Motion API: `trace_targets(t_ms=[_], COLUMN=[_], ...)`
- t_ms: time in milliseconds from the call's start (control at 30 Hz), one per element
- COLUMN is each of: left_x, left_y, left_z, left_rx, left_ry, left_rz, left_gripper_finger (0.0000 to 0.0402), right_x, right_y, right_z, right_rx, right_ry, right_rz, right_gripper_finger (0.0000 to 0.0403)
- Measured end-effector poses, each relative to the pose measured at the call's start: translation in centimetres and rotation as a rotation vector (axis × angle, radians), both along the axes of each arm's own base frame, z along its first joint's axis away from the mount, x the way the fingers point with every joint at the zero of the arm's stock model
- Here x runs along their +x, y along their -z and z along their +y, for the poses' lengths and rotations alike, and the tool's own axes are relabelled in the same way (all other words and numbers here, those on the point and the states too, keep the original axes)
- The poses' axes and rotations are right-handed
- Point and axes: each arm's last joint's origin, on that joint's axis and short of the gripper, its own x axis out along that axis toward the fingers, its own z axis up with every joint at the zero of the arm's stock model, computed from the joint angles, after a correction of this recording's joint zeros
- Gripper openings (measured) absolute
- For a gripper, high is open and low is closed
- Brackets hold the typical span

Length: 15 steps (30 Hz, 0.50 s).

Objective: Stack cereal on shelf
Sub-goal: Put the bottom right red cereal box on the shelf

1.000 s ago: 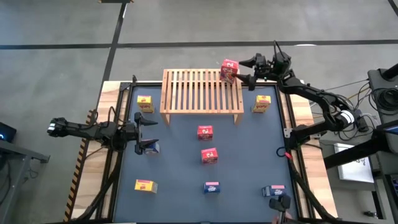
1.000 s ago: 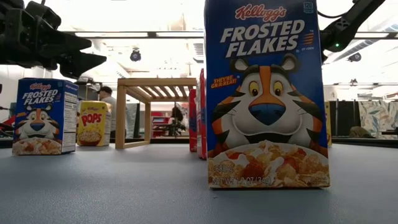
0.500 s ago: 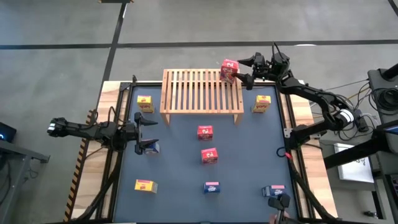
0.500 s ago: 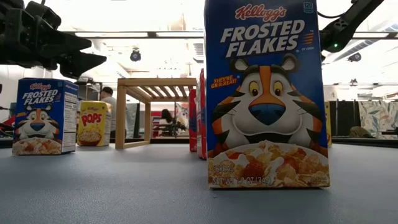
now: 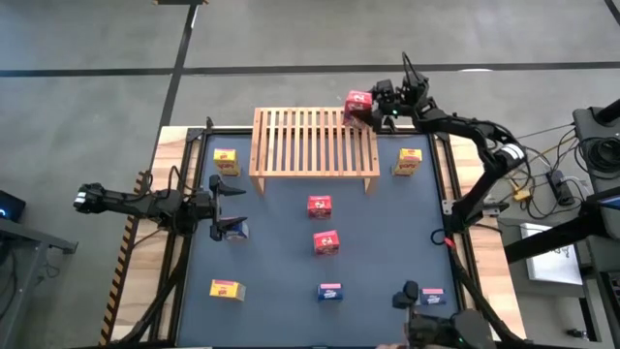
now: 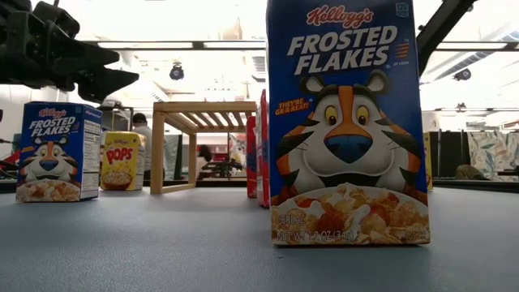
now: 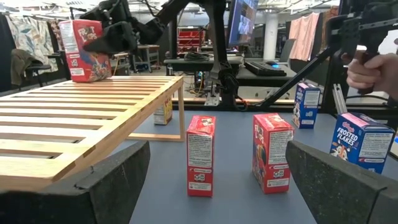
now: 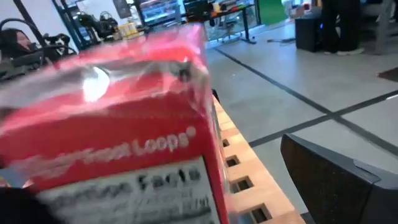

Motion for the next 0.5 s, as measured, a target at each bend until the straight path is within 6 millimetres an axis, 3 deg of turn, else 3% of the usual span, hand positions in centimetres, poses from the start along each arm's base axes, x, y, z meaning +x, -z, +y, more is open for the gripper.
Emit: trace_targets(t_ms=[167,500], left_x=[0.0,0.0], left_y=[0.0,0.0], left_z=[0.0,0.0], left_rx=[0.0,0.0], left_ry=[0.0,0.0], left_rz=[0.0,0.0], left_gripper_finger=[0.0359,0.0359], right_x=[0.29,-0.35], right_y=[0.44,0.0], right_z=[-0.46,0.49], right_rx=[0.01,-0.044], right_ry=[-0.004,0.021], right_rz=[0.006,0.01], right_gripper_finger=[0.037,0.0369])
